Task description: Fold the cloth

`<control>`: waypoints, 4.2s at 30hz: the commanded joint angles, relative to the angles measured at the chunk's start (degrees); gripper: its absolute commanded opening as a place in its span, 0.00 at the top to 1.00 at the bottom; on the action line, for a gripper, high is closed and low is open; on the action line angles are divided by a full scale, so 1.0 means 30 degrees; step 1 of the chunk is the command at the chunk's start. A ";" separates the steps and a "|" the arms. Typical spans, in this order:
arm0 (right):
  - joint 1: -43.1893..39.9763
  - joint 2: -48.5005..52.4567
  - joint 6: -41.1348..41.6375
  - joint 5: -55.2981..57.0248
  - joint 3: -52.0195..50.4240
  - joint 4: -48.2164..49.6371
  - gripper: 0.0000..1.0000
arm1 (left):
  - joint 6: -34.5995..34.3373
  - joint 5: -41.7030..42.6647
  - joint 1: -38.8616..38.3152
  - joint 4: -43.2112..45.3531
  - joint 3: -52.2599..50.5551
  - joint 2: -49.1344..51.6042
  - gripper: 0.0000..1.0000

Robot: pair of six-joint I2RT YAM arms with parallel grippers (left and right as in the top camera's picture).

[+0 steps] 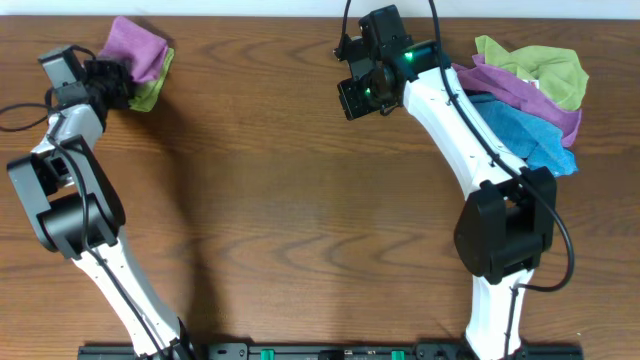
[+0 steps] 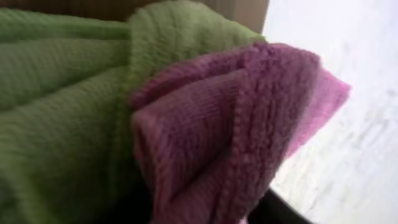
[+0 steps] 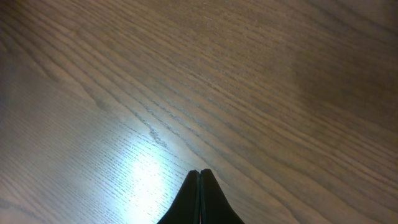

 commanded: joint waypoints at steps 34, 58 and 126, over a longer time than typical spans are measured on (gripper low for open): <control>0.0342 -0.0306 -0.0291 -0.0284 0.0248 0.0051 0.85 | 0.9887 -0.4954 0.1399 -1.8790 0.0204 -0.7293 0.04; -0.1049 -0.6324 0.0729 0.3563 0.0262 -0.3767 0.01 | 1.9584 -0.9107 -1.0083 -2.0043 0.0204 -1.4542 0.05; 0.0066 -2.1376 0.1931 0.4860 -2.0320 0.3679 0.01 | 2.6010 -0.7308 -0.7526 -0.9508 -2.5762 -3.8862 0.05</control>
